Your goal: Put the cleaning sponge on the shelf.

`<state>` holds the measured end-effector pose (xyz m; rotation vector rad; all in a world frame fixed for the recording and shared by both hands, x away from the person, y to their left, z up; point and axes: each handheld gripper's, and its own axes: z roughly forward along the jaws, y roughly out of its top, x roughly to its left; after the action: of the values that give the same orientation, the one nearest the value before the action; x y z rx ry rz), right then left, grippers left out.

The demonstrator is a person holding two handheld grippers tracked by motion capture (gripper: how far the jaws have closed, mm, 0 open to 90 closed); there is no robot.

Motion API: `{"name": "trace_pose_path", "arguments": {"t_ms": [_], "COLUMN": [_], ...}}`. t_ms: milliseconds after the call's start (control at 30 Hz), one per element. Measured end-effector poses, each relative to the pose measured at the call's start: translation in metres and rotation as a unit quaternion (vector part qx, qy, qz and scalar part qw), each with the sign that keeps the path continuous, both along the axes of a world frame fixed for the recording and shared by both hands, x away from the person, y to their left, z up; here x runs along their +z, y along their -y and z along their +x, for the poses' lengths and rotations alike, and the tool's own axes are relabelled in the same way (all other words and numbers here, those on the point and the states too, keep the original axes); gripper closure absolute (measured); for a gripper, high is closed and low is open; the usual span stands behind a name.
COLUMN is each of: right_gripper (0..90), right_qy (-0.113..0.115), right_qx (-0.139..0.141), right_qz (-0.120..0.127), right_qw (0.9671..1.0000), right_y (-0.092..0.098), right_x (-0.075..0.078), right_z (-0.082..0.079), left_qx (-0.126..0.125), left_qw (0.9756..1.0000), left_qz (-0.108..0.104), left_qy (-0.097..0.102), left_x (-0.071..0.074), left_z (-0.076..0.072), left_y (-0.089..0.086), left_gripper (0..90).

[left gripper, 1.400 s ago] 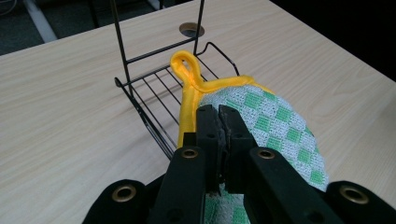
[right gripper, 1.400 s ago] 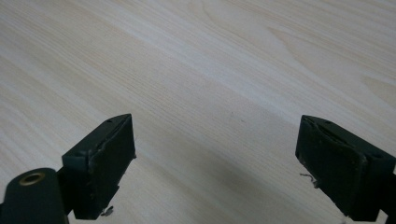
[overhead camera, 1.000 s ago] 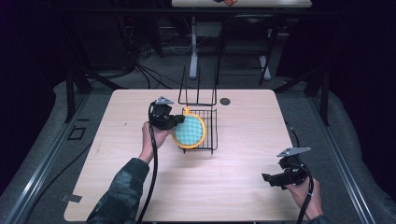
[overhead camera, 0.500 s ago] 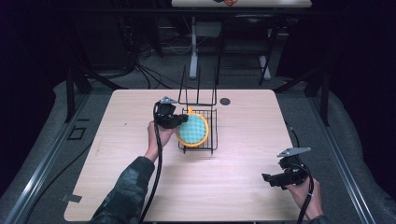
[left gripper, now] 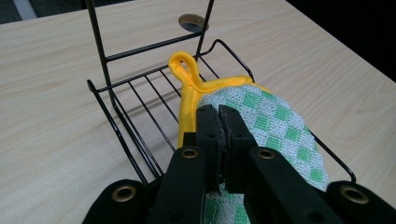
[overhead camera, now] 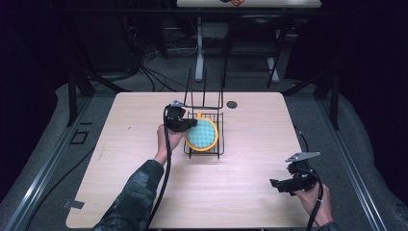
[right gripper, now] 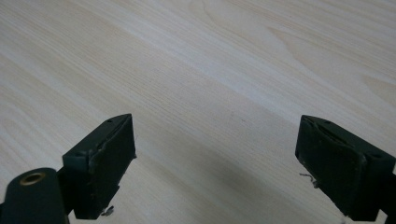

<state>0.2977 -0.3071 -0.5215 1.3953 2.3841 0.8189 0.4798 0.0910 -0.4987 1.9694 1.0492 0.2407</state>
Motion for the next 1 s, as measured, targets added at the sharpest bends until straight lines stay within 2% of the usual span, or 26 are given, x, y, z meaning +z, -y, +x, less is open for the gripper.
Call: {"name": "trace_pose_path", "arguments": {"t_ms": [200,367,600,1000], "right_gripper": [11.6,11.6,11.7,11.7], "right_qy": [0.002,0.007,-0.004,0.005], "right_qx": [0.002,0.002,0.002,0.001], "right_qz": [-0.002,0.000,0.001,0.001], "right_qw": [1.0000,1.0000,1.0000,1.0000], "right_y": [-0.001,-0.002,-0.001,-0.001], "right_x": [0.001,0.003,0.000,0.002], "right_z": [-0.001,-0.002,-0.001,-0.002], "left_qx": [-0.004,-0.002,0.003,0.015], "left_qw": [0.9999,0.9999,0.9997,0.9992], "left_qz": [0.010,0.006,0.004,0.018], "left_qy": [-0.003,-0.010,-0.024,-0.033], "left_x": [-0.003,-0.007,-0.016,-0.025], "left_z": [0.001,0.003,0.010,0.022], "left_y": [0.005,0.006,0.005,0.009], "left_gripper": [87.7,87.7,87.6,87.3]}}
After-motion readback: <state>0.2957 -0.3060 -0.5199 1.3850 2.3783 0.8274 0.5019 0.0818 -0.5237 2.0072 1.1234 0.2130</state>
